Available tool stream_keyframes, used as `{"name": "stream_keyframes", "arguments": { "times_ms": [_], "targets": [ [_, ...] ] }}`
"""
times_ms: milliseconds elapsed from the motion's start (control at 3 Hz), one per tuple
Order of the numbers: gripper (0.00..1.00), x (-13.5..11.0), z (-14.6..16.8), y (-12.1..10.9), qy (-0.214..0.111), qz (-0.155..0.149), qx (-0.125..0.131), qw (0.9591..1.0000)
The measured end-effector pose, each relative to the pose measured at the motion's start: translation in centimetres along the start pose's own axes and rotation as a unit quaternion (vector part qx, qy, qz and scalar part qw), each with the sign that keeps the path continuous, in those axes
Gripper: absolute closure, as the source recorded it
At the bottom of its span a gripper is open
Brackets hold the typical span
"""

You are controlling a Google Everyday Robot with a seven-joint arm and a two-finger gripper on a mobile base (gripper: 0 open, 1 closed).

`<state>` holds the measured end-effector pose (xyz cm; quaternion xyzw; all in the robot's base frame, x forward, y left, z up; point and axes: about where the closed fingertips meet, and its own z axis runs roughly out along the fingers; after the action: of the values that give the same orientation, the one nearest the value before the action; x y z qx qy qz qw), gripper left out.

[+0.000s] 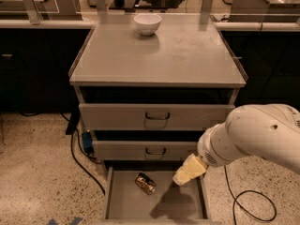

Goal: Pick orange can from bottom drawer and place on counter

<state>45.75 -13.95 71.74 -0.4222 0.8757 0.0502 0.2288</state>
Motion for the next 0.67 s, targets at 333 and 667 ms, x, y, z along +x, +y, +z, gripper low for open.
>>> {"name": "stream_keyframes", "arguments": {
  "times_ms": [333,667],
  "targets": [
    [0.0,-0.5,-0.9,0.1,-0.001,-0.008,0.011,0.9999],
    [0.0,1.2,2.1,1.7,-0.001,-0.005,0.014,0.9999]
  ]
}}
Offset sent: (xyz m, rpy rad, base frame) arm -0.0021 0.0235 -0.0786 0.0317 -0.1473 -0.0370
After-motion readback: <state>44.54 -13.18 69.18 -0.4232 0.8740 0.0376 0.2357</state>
